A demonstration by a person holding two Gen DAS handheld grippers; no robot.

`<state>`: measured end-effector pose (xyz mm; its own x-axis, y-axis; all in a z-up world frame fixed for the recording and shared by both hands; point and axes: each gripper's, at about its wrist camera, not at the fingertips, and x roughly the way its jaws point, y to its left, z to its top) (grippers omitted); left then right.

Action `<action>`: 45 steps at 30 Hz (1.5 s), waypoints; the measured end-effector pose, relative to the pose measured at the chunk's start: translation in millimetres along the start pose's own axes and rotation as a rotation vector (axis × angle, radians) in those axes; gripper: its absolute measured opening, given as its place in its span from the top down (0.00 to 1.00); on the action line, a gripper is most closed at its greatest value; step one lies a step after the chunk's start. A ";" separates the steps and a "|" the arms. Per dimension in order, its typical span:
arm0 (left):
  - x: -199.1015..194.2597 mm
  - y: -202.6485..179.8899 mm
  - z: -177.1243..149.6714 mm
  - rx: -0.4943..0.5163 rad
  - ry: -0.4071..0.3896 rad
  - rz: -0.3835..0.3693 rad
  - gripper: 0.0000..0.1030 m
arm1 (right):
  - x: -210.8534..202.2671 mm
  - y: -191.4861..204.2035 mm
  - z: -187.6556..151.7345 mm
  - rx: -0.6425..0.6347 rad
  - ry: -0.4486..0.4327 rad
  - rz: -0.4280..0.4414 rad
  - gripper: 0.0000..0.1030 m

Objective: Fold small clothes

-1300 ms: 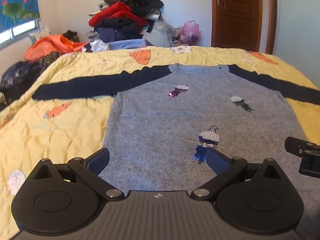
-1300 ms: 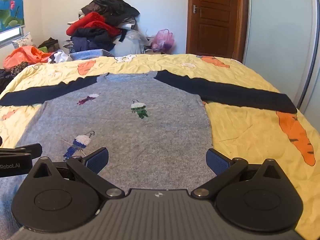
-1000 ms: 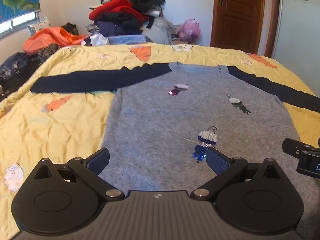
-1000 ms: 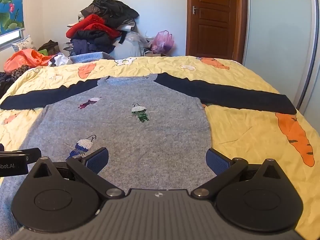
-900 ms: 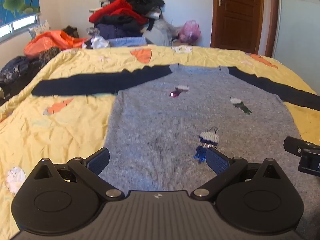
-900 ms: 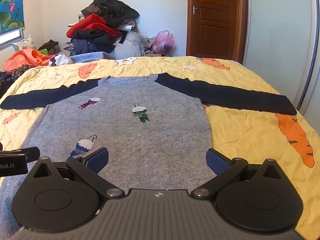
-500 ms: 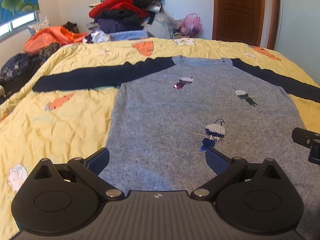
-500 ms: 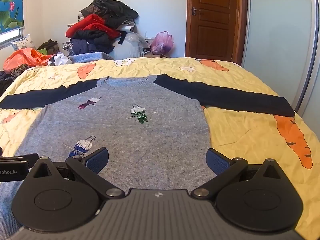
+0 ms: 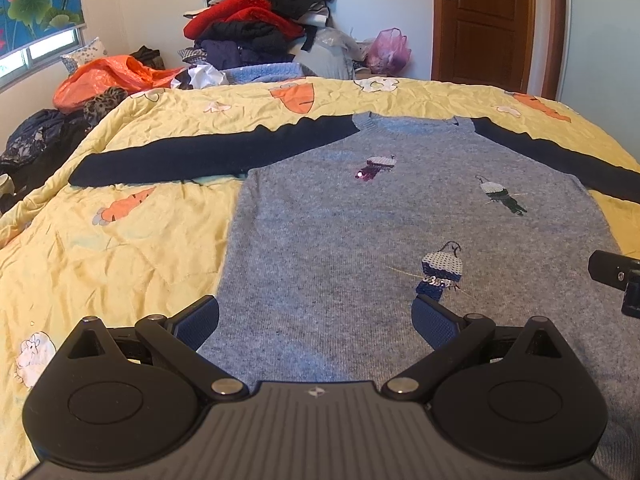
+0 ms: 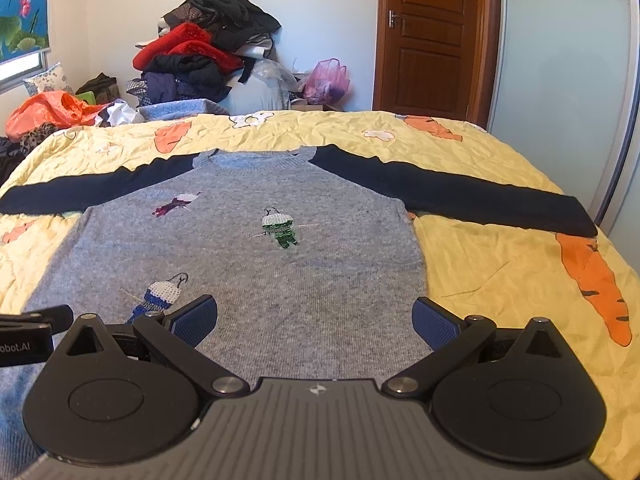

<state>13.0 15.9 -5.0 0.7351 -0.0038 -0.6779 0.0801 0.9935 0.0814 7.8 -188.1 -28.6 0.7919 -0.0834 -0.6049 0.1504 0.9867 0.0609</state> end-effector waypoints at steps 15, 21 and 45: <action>14.7 -2.8 -0.8 -0.002 0.030 0.014 0.00 | 14.0 -0.5 4.0 -0.003 0.013 0.001 0.00; 16.2 -2.6 -1.4 0.001 0.032 0.016 0.00 | 15.9 -0.5 3.0 0.000 0.018 0.004 0.00; 16.6 -3.8 -0.9 0.007 0.037 0.026 0.00 | 19.5 -2.7 1.2 0.012 0.026 0.005 0.00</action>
<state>24.3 12.2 -17.2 0.7120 0.0262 -0.7017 0.0662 0.9923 0.1042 23.6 -192.6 -39.6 0.7768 -0.0745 -0.6253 0.1535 0.9854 0.0732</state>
